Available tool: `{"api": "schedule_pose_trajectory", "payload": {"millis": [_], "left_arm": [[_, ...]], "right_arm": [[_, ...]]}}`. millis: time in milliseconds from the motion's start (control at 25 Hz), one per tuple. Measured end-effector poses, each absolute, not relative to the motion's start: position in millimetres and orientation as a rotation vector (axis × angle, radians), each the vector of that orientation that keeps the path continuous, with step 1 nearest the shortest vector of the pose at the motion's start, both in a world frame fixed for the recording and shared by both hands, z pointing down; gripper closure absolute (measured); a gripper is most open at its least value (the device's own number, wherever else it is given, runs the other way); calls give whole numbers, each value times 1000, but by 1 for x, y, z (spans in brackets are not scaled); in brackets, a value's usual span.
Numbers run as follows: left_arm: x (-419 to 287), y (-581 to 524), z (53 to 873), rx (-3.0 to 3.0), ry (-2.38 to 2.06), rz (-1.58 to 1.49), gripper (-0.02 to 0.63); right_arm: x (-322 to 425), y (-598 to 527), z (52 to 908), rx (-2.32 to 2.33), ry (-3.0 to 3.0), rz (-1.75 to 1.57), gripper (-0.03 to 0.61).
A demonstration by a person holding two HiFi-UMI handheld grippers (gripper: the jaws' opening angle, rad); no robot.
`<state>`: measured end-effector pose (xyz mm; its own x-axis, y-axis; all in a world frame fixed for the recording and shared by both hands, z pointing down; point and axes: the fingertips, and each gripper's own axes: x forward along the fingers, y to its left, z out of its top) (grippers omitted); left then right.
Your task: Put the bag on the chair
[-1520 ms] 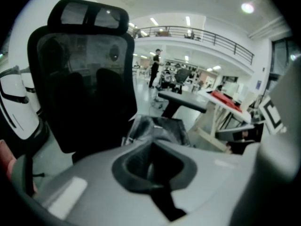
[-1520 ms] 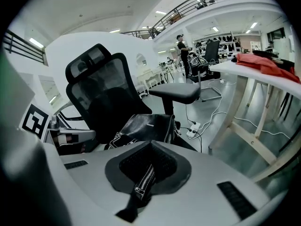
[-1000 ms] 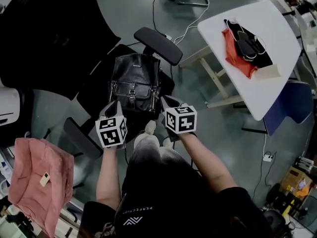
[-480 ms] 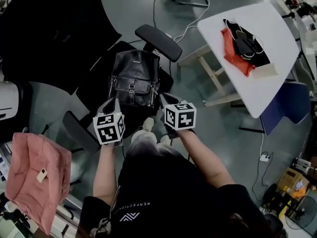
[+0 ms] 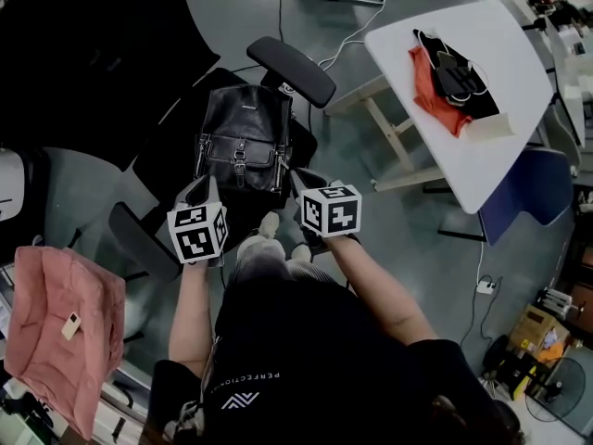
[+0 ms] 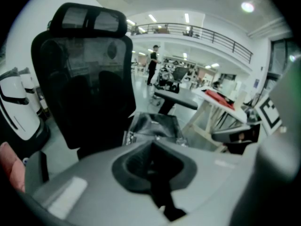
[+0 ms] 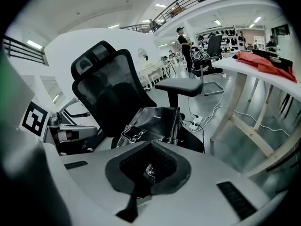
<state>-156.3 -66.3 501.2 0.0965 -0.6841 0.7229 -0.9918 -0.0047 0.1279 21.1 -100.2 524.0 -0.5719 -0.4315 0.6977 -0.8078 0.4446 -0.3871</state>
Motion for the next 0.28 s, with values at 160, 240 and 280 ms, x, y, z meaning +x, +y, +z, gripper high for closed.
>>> {"api": "schedule_pose_trajectory", "payload": {"millis": [160, 240, 280], "left_arm": [[-159, -69, 504, 1748, -1639, 620, 604], [-161, -72, 505, 1751, -1634, 619, 604], [-162, -73, 506, 1753, -1632, 619, 604]], "right_arm": [[20, -101, 526, 1035, -2180, 975, 580], [19, -102, 527, 1037, -2175, 975, 580], [18, -103, 528, 1038, -2172, 974, 580]]}}
